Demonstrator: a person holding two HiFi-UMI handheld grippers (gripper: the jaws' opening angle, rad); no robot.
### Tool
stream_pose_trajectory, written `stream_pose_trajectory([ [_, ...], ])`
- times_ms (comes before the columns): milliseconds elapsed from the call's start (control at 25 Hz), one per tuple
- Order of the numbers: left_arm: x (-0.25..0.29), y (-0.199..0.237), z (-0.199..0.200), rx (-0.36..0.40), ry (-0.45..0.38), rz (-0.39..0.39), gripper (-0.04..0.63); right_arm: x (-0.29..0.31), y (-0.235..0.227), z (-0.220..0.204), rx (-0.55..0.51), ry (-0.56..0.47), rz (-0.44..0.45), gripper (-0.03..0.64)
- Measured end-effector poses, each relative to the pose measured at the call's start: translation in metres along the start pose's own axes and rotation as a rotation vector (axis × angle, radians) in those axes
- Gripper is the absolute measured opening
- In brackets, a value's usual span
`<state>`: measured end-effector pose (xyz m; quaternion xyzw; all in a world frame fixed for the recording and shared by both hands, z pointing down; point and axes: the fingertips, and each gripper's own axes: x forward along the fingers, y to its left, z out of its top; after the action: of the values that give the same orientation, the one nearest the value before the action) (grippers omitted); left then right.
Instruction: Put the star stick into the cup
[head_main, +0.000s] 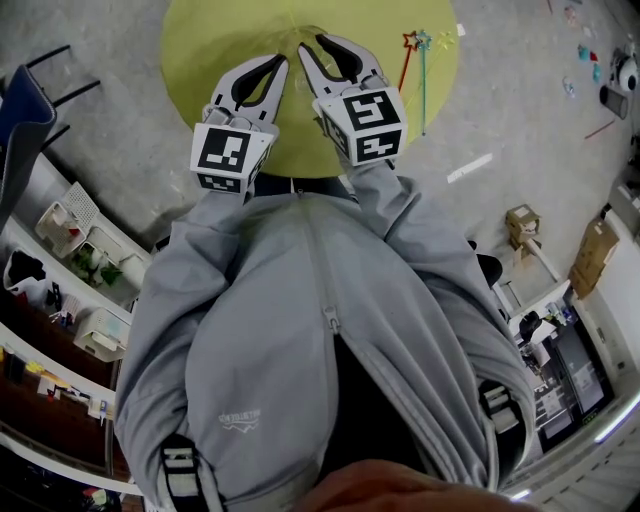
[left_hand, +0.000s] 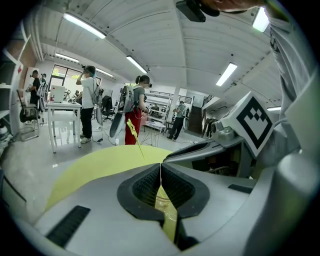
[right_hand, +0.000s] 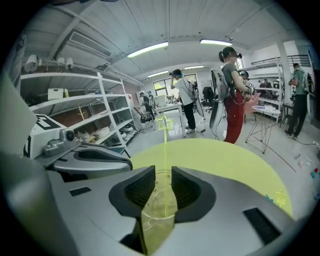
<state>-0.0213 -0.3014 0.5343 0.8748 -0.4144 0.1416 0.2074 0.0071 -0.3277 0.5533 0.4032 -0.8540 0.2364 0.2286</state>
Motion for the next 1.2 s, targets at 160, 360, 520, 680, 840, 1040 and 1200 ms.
stream_pose_trajectory([
  [160, -0.022, -0.003, 0.009, 0.019, -0.017, 0.011, 0.018, -0.025, 0.006, 0.009, -0.013, -0.059, -0.058, 0.084],
  [360, -0.048, -0.018, 0.041, 0.072, -0.069, 0.051, 0.018, -0.074, 0.011, 0.04, -0.031, -0.179, -0.129, 0.046],
  [520, -0.069, -0.037, 0.072, 0.093, -0.137, 0.073, 0.018, -0.118, 0.022, 0.069, -0.048, -0.288, -0.141, 0.035],
  [680, -0.098, -0.056, 0.101, 0.094, -0.207, 0.113, 0.018, -0.164, 0.038, 0.097, -0.065, -0.4, -0.138, 0.032],
  [840, -0.125, -0.078, 0.132, 0.115, -0.276, 0.141, 0.018, -0.208, 0.05, 0.12, -0.09, -0.494, -0.151, 0.032],
  [1040, -0.157, -0.097, 0.159, 0.131, -0.343, 0.18, 0.018, -0.248, 0.064, 0.134, -0.109, -0.576, -0.16, 0.032],
  [1200, -0.177, -0.106, 0.165, 0.151, -0.377, 0.206, 0.018, -0.268, 0.078, 0.135, -0.137, -0.609, -0.172, 0.032],
])
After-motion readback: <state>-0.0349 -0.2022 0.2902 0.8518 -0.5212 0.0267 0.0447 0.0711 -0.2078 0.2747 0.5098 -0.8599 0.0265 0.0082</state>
